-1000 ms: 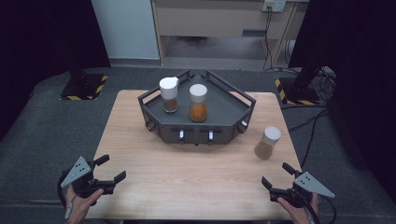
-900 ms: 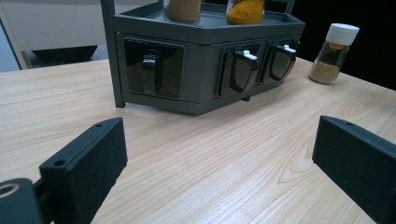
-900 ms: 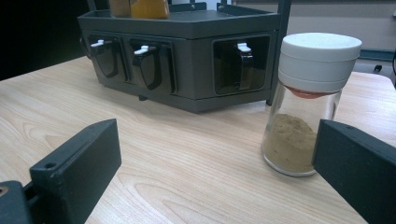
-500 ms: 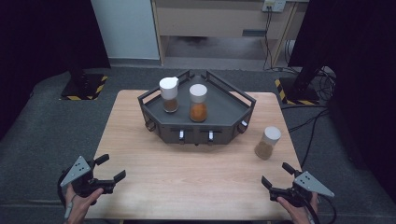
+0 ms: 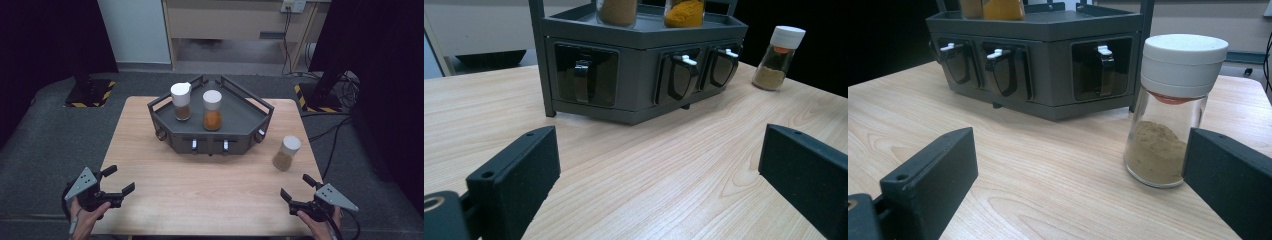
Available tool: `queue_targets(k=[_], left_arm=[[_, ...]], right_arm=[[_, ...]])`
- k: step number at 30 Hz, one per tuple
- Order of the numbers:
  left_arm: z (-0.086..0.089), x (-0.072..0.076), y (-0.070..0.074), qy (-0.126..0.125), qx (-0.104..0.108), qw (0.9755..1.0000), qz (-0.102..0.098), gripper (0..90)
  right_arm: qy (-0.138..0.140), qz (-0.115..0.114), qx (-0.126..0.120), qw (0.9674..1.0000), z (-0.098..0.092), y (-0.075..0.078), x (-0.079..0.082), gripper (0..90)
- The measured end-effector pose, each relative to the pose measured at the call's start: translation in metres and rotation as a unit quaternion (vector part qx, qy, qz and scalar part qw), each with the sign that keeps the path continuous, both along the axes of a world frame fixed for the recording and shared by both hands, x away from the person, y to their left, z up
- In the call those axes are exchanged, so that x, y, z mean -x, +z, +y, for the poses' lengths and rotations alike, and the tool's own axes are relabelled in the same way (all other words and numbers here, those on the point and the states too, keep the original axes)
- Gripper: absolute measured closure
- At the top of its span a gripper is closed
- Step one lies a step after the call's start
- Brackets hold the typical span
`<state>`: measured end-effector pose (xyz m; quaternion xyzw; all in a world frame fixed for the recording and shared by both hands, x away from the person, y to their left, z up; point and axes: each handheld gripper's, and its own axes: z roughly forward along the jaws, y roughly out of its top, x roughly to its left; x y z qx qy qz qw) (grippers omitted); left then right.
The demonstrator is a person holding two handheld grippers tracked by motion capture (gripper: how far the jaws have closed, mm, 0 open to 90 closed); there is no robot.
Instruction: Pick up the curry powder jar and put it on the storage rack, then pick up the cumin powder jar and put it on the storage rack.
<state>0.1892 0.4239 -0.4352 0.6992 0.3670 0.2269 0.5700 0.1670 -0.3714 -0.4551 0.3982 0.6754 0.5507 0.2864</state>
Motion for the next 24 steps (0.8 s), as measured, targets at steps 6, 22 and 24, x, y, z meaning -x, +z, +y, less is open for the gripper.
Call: queue_targets(k=[6, 22, 24], left_arm=[[0.000, 0.000, 0.000, 0.000, 0.001, 1.0000, -0.001, 1.9], [0.001, 0.001, 0.000, 0.000, 0.000, 1.0000, 0.000, 2.0], [0.001, 0.002, 0.000, 0.000, 0.001, 1.0000, -0.001, 2.0]], right_arm=[[-0.007, -0.004, 0.000, 1.0000, 0.001, 0.000, 0.003, 1.9], [-0.016, -0.004, -0.008, 0.9998, -0.006, 0.008, 0.007, 1.4], [-0.017, -0.002, -0.013, 0.9998, -0.008, 0.013, 0.009, 1.4]])
